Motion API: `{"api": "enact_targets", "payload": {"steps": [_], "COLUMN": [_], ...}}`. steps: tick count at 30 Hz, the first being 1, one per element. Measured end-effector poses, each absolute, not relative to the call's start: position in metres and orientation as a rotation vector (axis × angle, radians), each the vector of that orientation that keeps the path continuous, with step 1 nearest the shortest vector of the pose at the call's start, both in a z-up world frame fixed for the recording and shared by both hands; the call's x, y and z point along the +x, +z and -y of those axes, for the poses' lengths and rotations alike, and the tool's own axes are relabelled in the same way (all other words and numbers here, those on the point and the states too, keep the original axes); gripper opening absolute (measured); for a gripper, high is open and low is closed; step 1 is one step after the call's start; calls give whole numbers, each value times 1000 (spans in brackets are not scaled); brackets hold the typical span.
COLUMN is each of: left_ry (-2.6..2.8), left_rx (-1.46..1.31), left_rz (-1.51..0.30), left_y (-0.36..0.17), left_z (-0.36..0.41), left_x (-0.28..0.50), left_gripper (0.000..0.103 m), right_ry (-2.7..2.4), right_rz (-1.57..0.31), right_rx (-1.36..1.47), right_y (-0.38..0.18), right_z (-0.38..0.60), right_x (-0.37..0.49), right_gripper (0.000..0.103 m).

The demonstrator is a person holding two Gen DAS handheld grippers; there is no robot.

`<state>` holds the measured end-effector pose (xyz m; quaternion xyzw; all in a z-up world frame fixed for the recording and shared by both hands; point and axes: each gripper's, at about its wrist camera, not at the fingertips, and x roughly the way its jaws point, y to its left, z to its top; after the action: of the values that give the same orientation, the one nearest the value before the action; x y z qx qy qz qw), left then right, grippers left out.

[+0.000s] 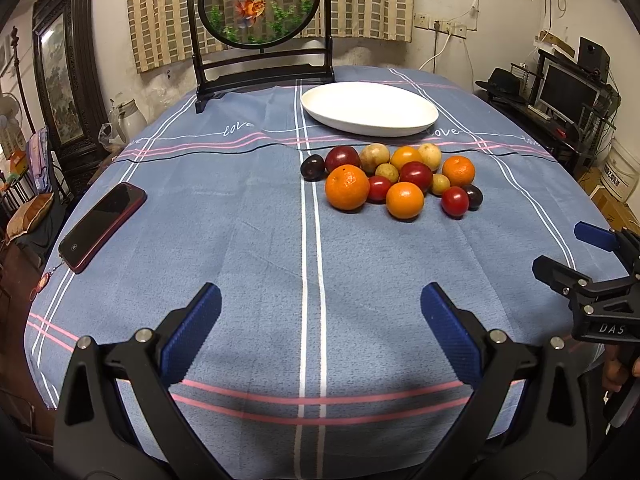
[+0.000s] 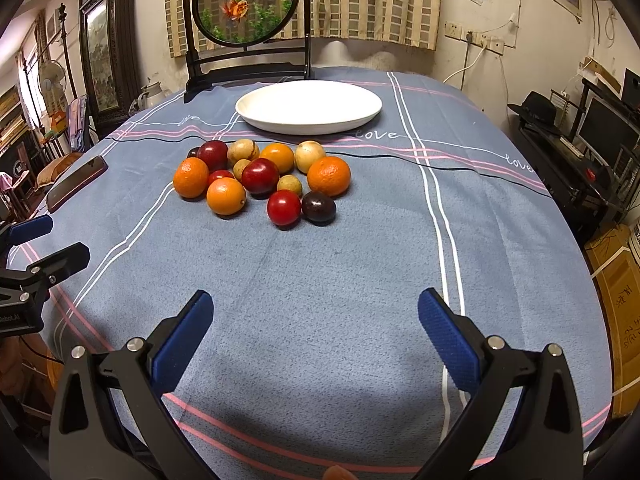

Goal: Organize fruits

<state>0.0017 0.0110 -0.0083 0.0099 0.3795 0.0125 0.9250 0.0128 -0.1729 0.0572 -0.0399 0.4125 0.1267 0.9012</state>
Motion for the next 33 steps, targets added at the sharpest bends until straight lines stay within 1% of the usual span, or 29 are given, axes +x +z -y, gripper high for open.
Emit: {"api": "enact_targets", "payload": {"steps": [27, 33], "left_ry": [27, 37], "left_rx": [15, 36], "left_rz": [-808, -760], "left_y": [-19, -18], "left_z": [-14, -24], "left_x": [9, 21], "left_gripper": [101, 101], "right_ry": [273, 337], "right_rz": [-874, -896], "right_rx": [-89, -87], "right_y": [49, 46], "right_z": [169, 167], "right_x": [15, 31], "right_gripper": [102, 102]}}
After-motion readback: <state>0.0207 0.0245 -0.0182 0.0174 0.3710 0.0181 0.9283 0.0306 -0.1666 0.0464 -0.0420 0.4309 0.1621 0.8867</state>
